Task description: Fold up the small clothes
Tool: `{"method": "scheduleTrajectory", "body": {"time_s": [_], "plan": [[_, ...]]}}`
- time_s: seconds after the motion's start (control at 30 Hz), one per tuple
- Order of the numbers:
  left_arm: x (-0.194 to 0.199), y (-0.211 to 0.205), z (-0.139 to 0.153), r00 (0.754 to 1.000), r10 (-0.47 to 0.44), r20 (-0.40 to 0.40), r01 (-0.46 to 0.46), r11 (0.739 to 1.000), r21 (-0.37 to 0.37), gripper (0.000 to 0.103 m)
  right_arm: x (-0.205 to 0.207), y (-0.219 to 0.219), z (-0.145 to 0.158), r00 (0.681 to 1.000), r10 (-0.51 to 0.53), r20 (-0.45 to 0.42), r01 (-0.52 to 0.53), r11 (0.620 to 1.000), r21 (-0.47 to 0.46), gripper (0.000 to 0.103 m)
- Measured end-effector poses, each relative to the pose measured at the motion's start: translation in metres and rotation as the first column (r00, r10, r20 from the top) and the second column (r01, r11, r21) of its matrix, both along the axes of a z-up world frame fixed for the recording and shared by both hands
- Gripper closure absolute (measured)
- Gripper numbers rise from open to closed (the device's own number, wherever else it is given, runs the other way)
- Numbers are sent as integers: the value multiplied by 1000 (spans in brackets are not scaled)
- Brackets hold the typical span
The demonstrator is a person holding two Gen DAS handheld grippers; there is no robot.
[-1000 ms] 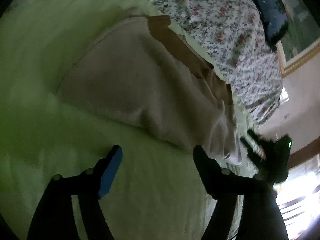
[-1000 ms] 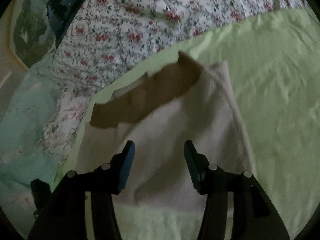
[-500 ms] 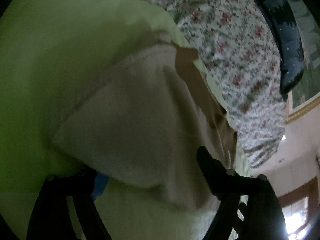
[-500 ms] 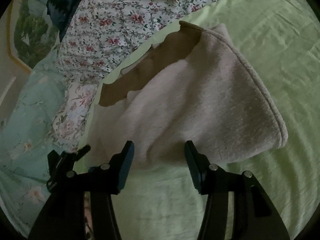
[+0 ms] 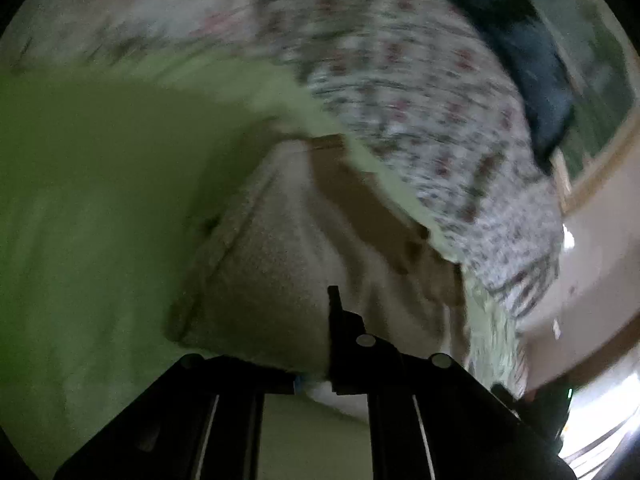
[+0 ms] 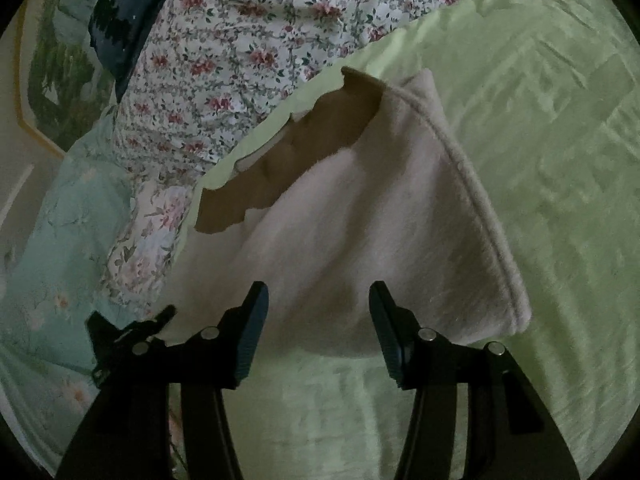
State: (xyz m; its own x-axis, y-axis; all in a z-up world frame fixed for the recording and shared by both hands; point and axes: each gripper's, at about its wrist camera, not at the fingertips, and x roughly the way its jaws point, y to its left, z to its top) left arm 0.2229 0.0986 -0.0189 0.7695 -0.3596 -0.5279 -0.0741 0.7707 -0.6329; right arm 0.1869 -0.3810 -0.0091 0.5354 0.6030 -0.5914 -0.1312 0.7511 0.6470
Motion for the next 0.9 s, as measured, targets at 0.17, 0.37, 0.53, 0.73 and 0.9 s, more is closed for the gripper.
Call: {"method": "scheduleTrajectory", "body": {"time_s": [0.17, 0.37, 0.53, 0.73, 0.9], "plan": [[2, -68, 46, 979, -180, 94, 167, 977, 134, 95, 22, -9, 10, 999, 34, 0, -34, 999, 28, 49], [4, -160, 48, 925, -370, 87, 332, 898, 289, 95, 63, -5, 17, 992, 125, -23, -120, 980, 156, 43], [10, -207, 21, 891, -453, 6, 423, 835, 353, 95, 103, 29, 20, 969, 246, -33, -232, 945, 230, 29], [9, -220, 9, 879, -477, -6, 445, 815, 370, 95, 155, 92, 1, 919, 378, -113, -352, 915, 199, 26], [8, -206, 7, 880, -475, 0, 445, 826, 347, 95, 185, 116, -3, 938, 330, -110, -322, 943, 80, 26]]}}
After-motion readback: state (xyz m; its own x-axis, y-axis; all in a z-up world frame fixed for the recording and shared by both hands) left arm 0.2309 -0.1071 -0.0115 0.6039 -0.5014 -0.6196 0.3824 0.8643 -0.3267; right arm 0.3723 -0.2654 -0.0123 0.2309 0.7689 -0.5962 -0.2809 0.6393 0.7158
